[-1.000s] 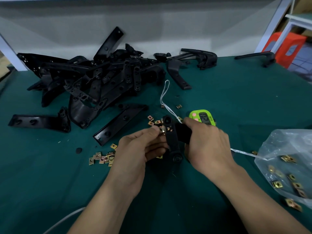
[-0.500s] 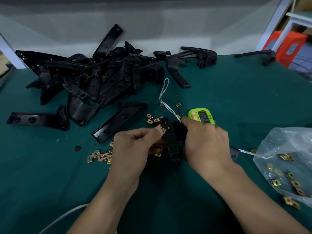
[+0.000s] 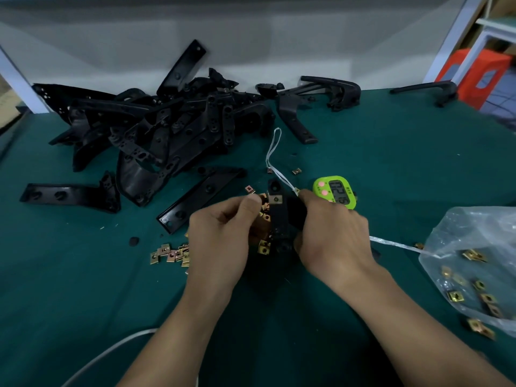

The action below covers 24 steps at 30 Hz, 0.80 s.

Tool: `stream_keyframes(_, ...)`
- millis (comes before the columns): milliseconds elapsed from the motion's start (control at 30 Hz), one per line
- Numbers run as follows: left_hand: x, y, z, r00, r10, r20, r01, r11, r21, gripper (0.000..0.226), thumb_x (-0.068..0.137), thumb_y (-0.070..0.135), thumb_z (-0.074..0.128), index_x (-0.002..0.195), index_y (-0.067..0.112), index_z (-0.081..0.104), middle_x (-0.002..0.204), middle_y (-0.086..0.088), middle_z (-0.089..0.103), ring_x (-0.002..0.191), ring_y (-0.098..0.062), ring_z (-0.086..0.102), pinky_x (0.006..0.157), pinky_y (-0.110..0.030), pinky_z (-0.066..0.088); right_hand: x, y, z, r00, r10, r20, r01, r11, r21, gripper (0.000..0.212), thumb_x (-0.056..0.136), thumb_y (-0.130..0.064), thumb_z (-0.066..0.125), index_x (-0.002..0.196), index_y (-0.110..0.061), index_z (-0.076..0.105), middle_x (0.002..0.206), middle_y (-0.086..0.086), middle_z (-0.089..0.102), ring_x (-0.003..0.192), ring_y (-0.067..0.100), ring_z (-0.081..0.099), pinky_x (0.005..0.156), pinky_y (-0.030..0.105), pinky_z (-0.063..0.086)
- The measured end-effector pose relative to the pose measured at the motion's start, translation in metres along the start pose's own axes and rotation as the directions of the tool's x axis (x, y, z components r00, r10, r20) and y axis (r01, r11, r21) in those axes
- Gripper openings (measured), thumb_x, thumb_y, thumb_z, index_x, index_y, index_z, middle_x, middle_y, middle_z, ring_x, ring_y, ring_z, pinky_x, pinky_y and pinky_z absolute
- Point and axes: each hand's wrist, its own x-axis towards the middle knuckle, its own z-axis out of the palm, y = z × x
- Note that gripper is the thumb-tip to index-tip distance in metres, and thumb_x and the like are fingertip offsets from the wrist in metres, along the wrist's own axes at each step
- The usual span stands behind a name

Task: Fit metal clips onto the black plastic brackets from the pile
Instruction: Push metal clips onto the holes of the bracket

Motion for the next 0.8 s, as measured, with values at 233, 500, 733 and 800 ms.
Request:
stream_keyframes(233, 0.008, 0.000, -0.028, 0.978, 0.037, 0.206, -0.194, 0.530, 0.825, 0.012, 0.067, 0.061, 0.075, 0.066, 0.058, 0.063, 0.060, 0.027, 0.060, 0.059, 0.006, 0.052, 0.054, -0.018, 0.036, 0.005, 0.014, 0.002, 0.998, 0.057, -0.022, -0.057, 0.998, 0.029, 0.031, 0.078, -0.021, 0.066, 0.100, -0.030, 0.047, 0.063, -0.005, 0.039, 0.065, 0.035, 0.042, 0.059, 0.036, 0.030)
stream_keyframes(500, 0.005, -0.003, -0.022, 0.985, 0.032, 0.171, -0.147, 0.676, 0.722, 0.009, 0.074, 0.046, 0.081, 0.076, 0.049, 0.072, 0.062, 0.025, 0.064, 0.062, 0.001, 0.058, 0.053, -0.022, 0.043, 0.005, 0.017, 0.006, 0.998, 0.060, -0.034, -0.058, 0.997, 0.042, 0.028, 0.078, -0.024, 0.066, 0.092, -0.031, 0.044, 0.062, -0.007, 0.040, 0.064, 0.034, 0.043, 0.057, 0.036, 0.028)
stream_keyframes(733, 0.005, -0.007, -0.014, 0.993, 0.047, 0.108, -0.084, 0.927, 0.366, 0.021, 0.078, 0.014, 0.080, 0.072, 0.035, 0.076, 0.065, 0.015, 0.073, 0.055, 0.000, 0.064, 0.048, -0.010, 0.044, 0.005, 0.020, 0.004, 0.998, 0.053, -0.018, -0.051, 0.997, 0.059, 0.027, 0.076, -0.023, 0.066, 0.092, -0.030, 0.045, 0.063, -0.007, 0.045, 0.061, 0.032, 0.044, 0.054, 0.035, 0.025)
stream_keyframes(800, 0.006, -0.009, -0.014, 0.992, 0.056, 0.114, -0.095, 0.925, 0.368, 0.024, 0.081, 0.013, 0.080, 0.075, 0.036, 0.079, 0.070, 0.020, 0.074, 0.067, 0.004, 0.069, 0.056, -0.006, 0.045, 0.006, 0.019, 0.004, 0.998, 0.055, -0.006, -0.055, 0.996, 0.067, 0.029, 0.076, -0.022, 0.066, 0.090, -0.031, 0.043, 0.063, -0.007, 0.045, 0.057, 0.028, 0.041, 0.052, 0.034, 0.022)
